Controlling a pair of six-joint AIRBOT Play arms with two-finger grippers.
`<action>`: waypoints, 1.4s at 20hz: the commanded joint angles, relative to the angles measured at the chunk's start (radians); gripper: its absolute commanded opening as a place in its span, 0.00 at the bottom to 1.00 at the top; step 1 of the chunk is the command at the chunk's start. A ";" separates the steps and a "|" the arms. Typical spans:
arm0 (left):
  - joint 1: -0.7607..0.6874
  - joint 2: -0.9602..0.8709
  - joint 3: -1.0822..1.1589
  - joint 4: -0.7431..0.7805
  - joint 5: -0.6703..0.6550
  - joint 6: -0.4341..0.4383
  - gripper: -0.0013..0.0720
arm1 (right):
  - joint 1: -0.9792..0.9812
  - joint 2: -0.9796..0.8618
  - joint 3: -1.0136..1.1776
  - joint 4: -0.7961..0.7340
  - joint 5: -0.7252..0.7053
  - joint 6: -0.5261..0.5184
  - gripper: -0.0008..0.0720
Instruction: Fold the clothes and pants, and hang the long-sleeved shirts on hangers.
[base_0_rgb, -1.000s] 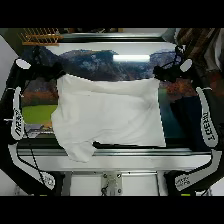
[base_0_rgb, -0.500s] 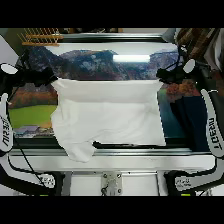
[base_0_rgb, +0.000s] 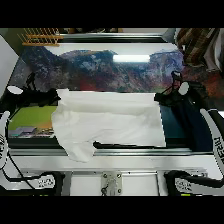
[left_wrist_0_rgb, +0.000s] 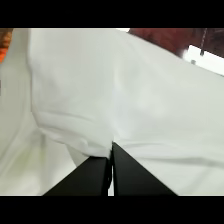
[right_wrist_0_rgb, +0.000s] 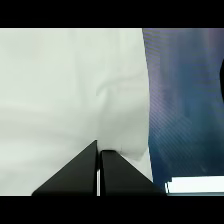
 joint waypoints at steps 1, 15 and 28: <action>0.005 0.021 -0.102 -0.003 0.014 0.006 0.02 | 0.016 0.024 -0.106 0.006 -0.005 -0.001 0.03; 0.028 0.277 -0.041 0.020 -0.101 -0.014 0.62 | -0.067 0.346 -0.127 0.029 0.159 -0.001 0.68; -0.114 0.582 -0.444 0.051 0.007 -0.067 0.62 | -0.310 0.712 -0.890 0.389 0.053 0.269 0.68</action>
